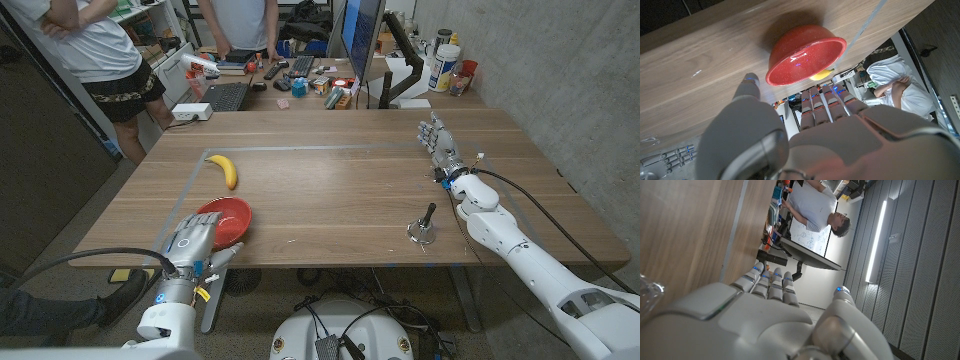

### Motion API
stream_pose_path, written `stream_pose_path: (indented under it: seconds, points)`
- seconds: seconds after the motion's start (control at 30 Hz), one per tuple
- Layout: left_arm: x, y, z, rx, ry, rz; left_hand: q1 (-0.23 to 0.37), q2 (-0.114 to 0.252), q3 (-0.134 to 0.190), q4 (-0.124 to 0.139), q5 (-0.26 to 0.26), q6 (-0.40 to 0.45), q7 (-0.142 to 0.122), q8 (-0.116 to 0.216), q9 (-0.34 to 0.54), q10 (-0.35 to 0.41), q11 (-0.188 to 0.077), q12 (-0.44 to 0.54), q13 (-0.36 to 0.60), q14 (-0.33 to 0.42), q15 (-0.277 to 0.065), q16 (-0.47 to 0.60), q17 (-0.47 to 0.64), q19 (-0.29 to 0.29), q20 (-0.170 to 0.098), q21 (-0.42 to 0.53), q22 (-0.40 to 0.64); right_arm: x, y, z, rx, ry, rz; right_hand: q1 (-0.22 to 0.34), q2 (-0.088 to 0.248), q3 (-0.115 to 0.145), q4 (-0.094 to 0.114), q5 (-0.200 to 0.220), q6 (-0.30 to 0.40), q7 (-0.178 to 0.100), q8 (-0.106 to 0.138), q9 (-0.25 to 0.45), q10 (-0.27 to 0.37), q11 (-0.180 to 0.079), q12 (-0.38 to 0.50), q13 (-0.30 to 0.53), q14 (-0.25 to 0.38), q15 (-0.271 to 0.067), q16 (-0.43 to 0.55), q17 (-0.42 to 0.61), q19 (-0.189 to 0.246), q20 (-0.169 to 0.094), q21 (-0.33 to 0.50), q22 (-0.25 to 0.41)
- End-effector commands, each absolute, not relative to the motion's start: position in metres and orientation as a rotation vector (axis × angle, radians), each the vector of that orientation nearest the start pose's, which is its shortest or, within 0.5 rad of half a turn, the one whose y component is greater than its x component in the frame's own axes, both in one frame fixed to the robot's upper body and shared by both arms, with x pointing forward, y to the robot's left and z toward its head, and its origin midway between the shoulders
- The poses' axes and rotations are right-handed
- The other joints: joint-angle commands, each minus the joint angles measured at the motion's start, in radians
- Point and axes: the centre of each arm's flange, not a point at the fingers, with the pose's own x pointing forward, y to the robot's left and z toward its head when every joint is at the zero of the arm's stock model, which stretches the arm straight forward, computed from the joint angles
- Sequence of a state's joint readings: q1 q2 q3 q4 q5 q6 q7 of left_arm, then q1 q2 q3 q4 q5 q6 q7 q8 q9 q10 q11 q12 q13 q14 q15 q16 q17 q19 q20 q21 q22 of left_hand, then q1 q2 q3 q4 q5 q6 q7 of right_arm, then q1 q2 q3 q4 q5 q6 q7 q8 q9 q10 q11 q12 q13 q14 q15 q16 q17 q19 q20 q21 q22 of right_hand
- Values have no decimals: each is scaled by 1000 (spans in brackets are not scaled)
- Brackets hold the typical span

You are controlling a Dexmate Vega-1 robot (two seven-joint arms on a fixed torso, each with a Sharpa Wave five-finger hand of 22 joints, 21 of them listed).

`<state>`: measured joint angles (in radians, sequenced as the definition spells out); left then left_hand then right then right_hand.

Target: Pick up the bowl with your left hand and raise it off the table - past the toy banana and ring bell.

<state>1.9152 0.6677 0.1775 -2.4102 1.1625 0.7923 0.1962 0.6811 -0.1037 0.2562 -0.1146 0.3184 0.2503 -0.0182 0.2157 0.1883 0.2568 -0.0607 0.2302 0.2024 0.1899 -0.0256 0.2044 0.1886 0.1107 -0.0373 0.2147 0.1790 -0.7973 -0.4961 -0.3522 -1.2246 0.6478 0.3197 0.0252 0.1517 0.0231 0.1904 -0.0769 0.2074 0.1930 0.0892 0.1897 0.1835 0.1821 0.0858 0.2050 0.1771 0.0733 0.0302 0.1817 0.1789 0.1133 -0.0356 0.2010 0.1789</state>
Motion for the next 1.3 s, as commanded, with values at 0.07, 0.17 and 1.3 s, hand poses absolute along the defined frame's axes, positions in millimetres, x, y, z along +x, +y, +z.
stream_pose_path:
  seconds: [0.07,0.17,1.3]
  points:
    - [366,290,-162,1555,-213,578,12,3,-3,1,6,12,-1,4,5,9,-2,6,4,11,0,4,3,9,-3,0,5,664,-310,-19,57,-610,149,4,9,-2,1,5,3,-7,3,2,3,-6,-1,3,7,5,4,3,3,-3,-1,5]
    - [368,291,-162,1567,-206,592,12,3,-3,1,6,13,-2,4,5,9,-2,6,4,10,1,4,3,9,-3,0,5,664,-310,-20,58,-608,148,4,9,-2,1,5,4,-7,3,2,3,-6,-1,3,7,5,4,3,3,-3,-1,5]
    - [385,281,-170,1640,-200,606,15,13,-7,6,8,31,-8,6,5,18,-8,4,6,10,-5,1,5,9,-3,-2,5,664,-312,-24,68,-616,150,1,8,-7,1,6,6,-8,4,2,4,-7,0,3,8,5,4,3,3,-2,-1,5]
